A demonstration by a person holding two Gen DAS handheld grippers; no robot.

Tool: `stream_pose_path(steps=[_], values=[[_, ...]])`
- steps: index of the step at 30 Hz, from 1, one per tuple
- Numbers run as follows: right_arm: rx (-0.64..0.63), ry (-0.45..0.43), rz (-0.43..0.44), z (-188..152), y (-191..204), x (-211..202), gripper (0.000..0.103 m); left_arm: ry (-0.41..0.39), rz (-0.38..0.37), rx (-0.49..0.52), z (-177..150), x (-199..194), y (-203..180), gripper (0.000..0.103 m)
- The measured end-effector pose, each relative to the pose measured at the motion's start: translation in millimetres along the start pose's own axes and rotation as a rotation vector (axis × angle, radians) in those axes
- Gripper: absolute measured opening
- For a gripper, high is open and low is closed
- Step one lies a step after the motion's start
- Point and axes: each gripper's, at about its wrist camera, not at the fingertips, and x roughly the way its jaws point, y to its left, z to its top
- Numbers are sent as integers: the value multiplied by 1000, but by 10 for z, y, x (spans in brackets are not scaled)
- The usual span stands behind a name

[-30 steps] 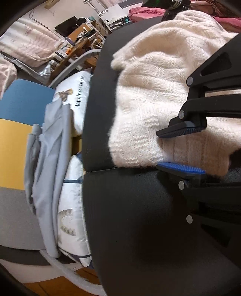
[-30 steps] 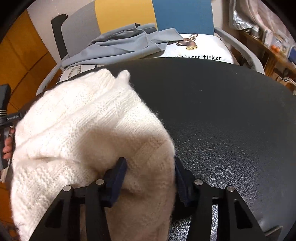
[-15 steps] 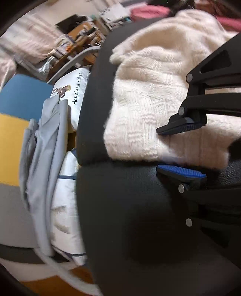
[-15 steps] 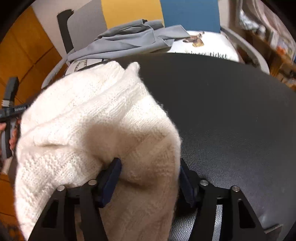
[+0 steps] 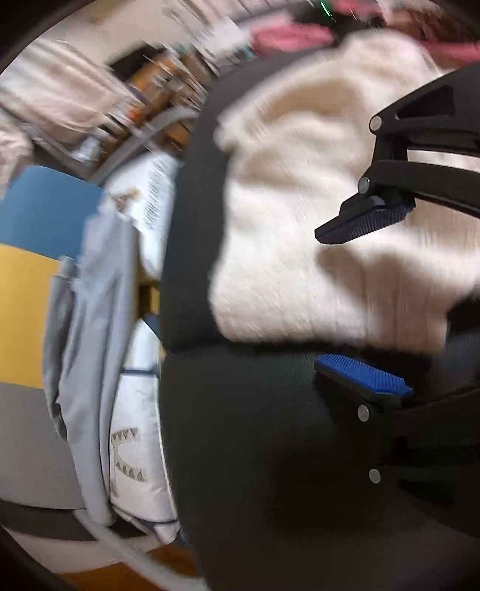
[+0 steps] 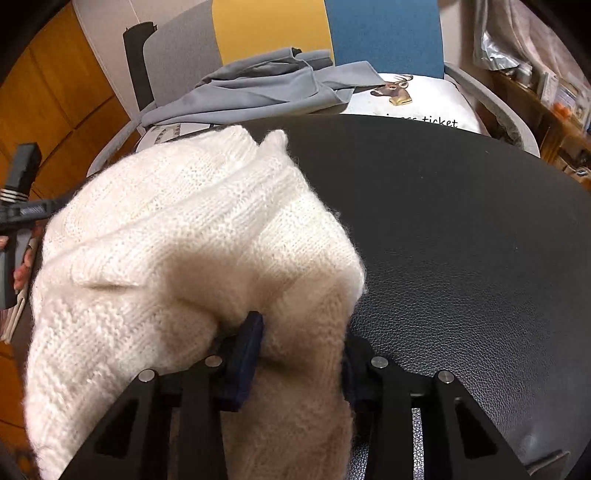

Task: Fold clothes

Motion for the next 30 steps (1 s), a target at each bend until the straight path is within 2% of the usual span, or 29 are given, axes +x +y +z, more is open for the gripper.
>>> stream_pose_path(steps=[3, 4, 5, 6, 7, 8, 9, 10, 12, 15, 22, 30], values=[[-1, -2, -2, -4, 0, -1, 39, -22, 73, 74, -58, 65, -152, 66], [-3, -3, -5, -4, 4, 0, 39, -29, 85, 90, -76, 78, -209, 62], [-4, -6, -10, -3, 6, 0, 39, -37, 94, 106, -94, 91, -266, 56], [-4, -11, -16, -2, 13, 0, 38, -34, 73, 87, -98, 102, -281, 40], [-4, -17, -27, 1, 26, -4, 37, -35, 55, 44, -100, 99, -280, 29], [-4, -23, -37, 3, 39, -9, 32, -40, 58, 30, -108, 92, -288, 24], [-4, -29, -47, 5, 52, -13, 14, -51, 80, 48, -130, 64, -350, 13], [-4, -35, -58, 8, 65, -18, 12, -63, 104, 69, -154, 33, -418, 10], [-4, -50, -81, 17, 85, -38, 12, -80, 109, 95, -202, -39, -518, 10], [9, -74, -76, 45, 93, -148, 11, -134, 71, 67, -253, -297, -552, 9], [-83, -217, -93, 234, 297, -838, 11, -243, -26, -6, -360, -993, -539, 9], [-211, -292, -212, 428, 423, -1426, 10, -350, -37, -51, -546, -1833, -393, 9]])
